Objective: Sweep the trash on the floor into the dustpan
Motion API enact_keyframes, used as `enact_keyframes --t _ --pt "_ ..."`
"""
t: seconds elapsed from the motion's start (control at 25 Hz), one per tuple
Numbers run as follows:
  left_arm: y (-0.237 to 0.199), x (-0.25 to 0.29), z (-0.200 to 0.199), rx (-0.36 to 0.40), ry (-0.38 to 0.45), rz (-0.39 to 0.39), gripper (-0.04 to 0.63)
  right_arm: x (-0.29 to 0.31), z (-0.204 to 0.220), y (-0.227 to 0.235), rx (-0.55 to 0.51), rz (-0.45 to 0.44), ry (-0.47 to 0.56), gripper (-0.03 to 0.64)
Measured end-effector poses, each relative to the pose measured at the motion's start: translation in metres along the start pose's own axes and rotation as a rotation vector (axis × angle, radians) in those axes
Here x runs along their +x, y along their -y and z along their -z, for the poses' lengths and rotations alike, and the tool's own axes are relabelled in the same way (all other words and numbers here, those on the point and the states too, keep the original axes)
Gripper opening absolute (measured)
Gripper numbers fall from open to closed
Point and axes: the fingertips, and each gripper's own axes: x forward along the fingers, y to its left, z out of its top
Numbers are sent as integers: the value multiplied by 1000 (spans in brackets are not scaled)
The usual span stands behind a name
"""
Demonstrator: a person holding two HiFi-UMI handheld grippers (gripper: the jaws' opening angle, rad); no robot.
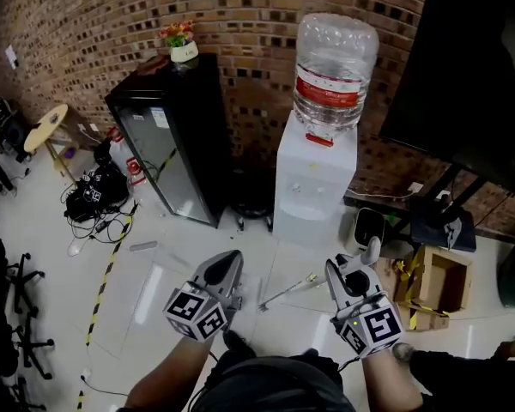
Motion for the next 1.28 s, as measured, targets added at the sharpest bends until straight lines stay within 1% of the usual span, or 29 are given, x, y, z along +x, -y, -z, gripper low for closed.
enact_keyframes --t 0.08,0.16,0.28,0.36,0.48,0.56,0.68,0.8,0.96,1.08,1.28 --pt "36 14 -8 3 8 30 6 -27 -12 20 -1 13 1 86" --pt "71 26 -16 27 20 61 6 -52 -20 39 3 24 -2 86" --pt "113 42 -24 66 22 77 6 -85 -31 67 10 46 -3 86" --pt "135 49 -25 81 19 79 6 -105 -38 80 8 49 5 86" --pt "159 63 -23 81 16 93 6 -131 -48 96 -6 50 21 84" --pt "173 74 -21 90 5 105 6 -146 -52 107 -10 65 31 84" --pt "187 85 -30 94 6 130 6 -162 -59 119 -13 107 41 84" --pt "196 85 -45 94 21 182 6 -172 -67 122 -13 159 47 84" --pt "189 77 -62 115 18 210 6 -180 -76 112 -12 207 59 84" --pt "184 79 -62 130 -8 225 6 -179 -82 109 -14 228 74 84" --pt "177 77 -58 119 -22 251 6 -179 -78 103 16 264 79 83"
